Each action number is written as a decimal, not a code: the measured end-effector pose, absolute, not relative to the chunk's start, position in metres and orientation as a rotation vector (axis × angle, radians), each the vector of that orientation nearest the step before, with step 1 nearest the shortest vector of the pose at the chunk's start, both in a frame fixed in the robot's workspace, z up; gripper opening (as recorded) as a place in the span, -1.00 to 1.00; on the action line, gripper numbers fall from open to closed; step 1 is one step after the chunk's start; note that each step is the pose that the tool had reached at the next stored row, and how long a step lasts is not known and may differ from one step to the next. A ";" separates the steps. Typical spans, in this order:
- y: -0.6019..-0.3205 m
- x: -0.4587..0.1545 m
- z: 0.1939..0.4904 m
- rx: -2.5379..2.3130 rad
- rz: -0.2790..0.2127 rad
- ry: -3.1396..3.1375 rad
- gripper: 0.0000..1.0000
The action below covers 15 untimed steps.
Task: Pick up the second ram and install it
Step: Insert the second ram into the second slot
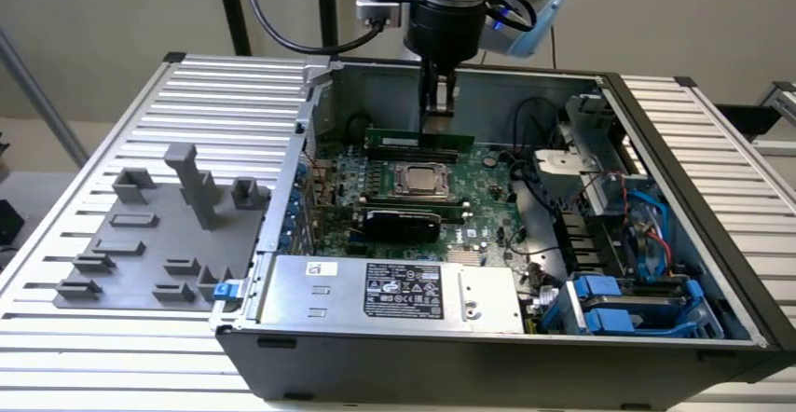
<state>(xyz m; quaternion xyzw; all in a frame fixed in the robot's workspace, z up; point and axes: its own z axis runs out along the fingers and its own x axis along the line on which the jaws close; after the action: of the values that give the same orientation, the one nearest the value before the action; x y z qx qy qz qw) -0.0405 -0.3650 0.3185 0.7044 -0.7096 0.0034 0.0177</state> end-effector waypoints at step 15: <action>-0.365 -0.041 0.290 2.204 0.012 -2.190 -1.00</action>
<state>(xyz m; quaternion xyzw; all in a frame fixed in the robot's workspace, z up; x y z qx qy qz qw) -0.0405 -0.3650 0.2905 0.7092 -0.7048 0.0037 0.0174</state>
